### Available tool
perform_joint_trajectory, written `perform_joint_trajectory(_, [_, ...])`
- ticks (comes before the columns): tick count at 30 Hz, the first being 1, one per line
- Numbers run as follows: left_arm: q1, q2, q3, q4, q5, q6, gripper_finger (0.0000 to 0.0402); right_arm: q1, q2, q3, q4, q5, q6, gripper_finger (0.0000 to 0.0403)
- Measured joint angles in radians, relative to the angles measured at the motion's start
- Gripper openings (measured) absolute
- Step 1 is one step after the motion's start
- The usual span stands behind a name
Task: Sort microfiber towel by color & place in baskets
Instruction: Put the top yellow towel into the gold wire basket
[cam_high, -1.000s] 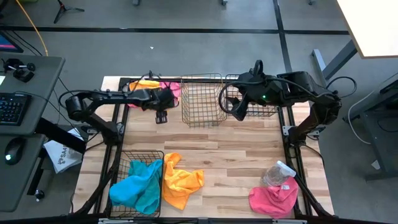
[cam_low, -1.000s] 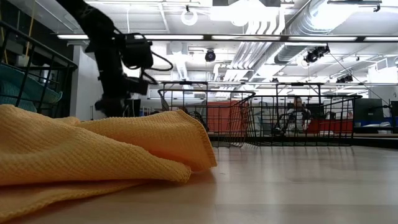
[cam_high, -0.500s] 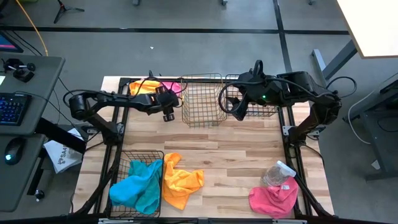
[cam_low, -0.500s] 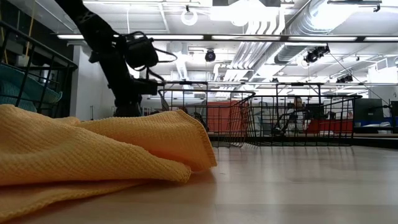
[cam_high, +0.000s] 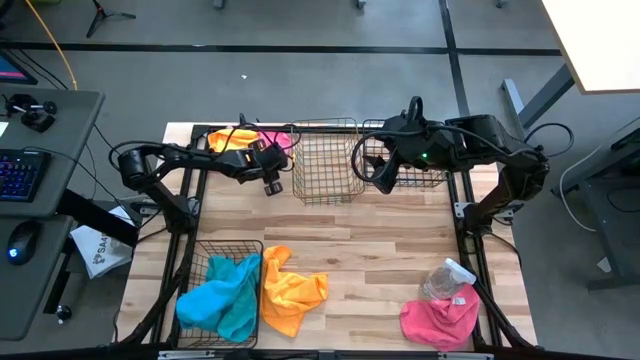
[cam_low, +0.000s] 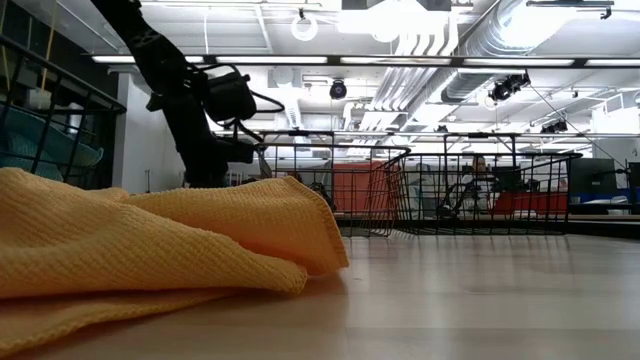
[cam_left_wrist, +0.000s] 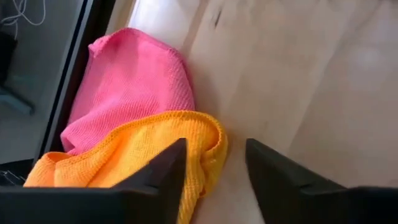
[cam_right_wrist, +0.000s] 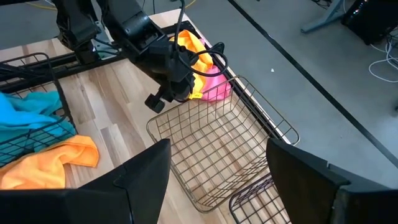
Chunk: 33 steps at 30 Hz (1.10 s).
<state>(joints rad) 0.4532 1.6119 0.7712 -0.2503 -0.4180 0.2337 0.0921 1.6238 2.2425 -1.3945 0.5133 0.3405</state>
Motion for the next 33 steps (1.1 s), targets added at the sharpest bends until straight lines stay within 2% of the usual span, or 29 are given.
perform_joint_trajectory(3, [0.006, 0.000, 0.000, 0.010, 0.021, -0.028, 0.0048, 0.000, 0.000, 0.000, 0.003, 0.000, 0.000, 0.0259])
perform_joint_trajectory(5, [0.006, -0.005, 0.006, -0.006, 0.043, -0.073, 0.0015, 0.000, 0.000, 0.000, 0.005, 0.000, 0.004, 0.0259])
perform_joint_trajectory(10, [-0.013, -0.042, 0.066, -0.108, 0.045, -0.099, 0.0002, 0.000, 0.000, 0.000, 0.005, -0.001, 0.018, 0.0259])
perform_joint_trajectory(15, [-0.039, -0.156, 0.115, -0.147, 0.047, -0.077, 0.0000, 0.000, 0.000, 0.000, 0.005, 0.000, 0.019, 0.0259])
perform_joint_trajectory(17, [-0.040, -0.200, 0.117, -0.150, 0.086, -0.117, 0.0000, 0.000, 0.000, 0.000, 0.005, -0.001, 0.019, 0.0259])
perform_joint_trajectory(20, [-0.031, -0.228, 0.110, -0.195, 0.176, -0.203, 0.0006, 0.000, 0.000, 0.000, 0.004, 0.000, 0.019, 0.0259])
perform_joint_trajectory(24, [-0.037, -0.216, 0.077, -0.251, 0.183, -0.284, 0.0033, 0.000, 0.000, 0.000, 0.004, 0.000, 0.018, 0.0259])
perform_joint_trajectory(33, [-0.043, -0.139, 0.043, -0.153, 0.156, -0.237, 0.0155, -0.001, 0.000, 0.000, 0.005, 0.000, 0.018, 0.0259])
